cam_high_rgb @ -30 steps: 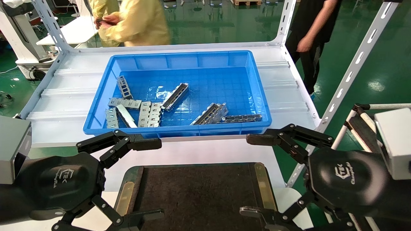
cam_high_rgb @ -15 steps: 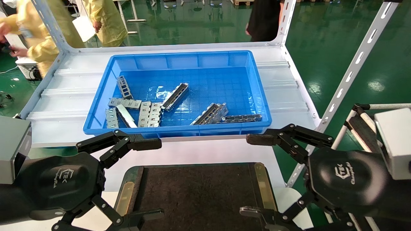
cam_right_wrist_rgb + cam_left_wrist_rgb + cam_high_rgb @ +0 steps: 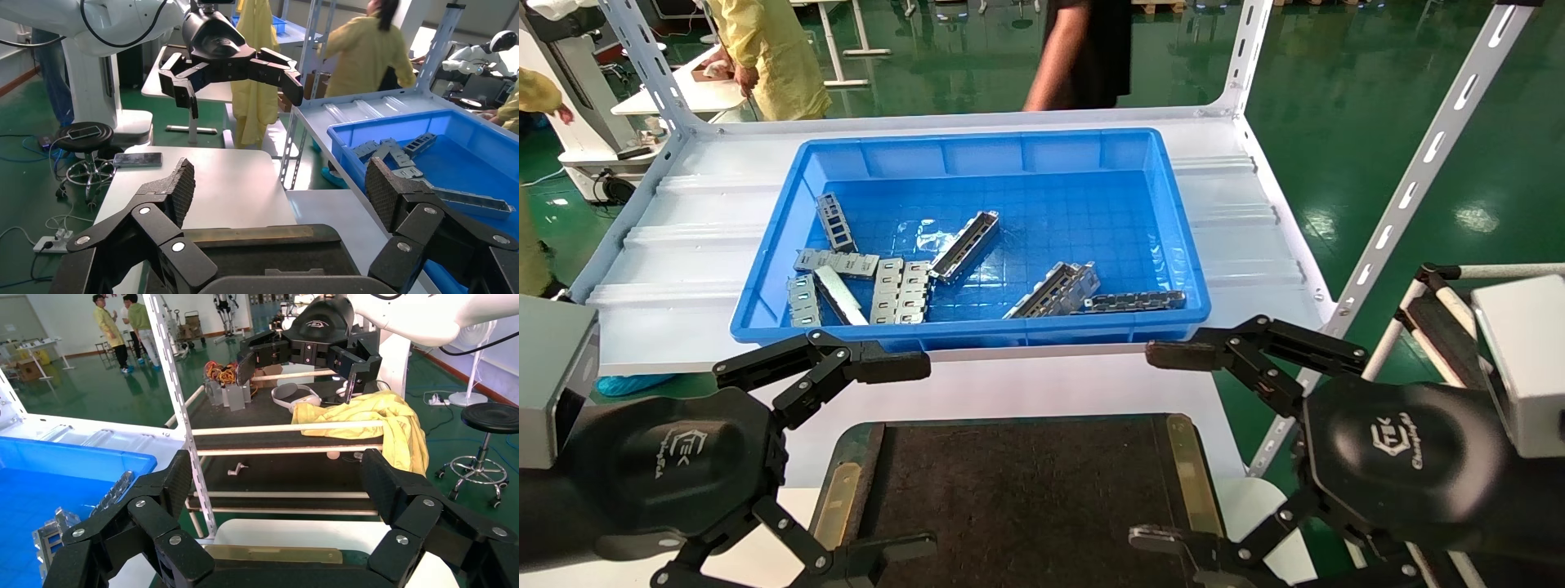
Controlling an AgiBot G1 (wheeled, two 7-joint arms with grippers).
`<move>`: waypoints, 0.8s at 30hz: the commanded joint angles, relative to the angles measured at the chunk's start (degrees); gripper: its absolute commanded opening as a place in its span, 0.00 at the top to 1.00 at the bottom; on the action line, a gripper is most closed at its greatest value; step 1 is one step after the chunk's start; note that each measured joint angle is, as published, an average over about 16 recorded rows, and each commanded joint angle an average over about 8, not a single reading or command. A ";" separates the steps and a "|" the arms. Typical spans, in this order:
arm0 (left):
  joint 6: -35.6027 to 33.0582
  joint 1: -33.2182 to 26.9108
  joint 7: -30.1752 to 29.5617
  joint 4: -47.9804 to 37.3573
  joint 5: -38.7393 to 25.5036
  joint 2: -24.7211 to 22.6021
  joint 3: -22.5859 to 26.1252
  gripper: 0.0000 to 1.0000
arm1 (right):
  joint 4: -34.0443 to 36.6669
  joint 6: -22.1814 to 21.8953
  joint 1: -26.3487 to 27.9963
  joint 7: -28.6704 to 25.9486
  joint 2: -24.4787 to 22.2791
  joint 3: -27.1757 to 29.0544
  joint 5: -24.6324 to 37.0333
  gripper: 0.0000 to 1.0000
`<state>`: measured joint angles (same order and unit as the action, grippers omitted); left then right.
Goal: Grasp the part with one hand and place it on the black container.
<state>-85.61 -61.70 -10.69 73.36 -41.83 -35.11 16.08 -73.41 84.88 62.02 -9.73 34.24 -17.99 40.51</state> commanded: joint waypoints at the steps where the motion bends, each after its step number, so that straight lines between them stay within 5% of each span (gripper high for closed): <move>1: -0.04 0.02 -0.01 0.02 0.00 0.00 0.01 0.00 | 0.00 0.00 0.00 0.00 0.00 0.00 0.00 0.00; 24: 8.46 -2.23 0.50 -1.36 -4.99 -3.12 0.58 0.00 | 0.05 0.01 0.04 0.04 0.00 -0.05 -0.02 0.00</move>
<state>-76.79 -64.03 -10.41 72.00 -47.10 -38.36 16.79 -73.36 84.89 62.06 -9.70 34.24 -18.04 40.49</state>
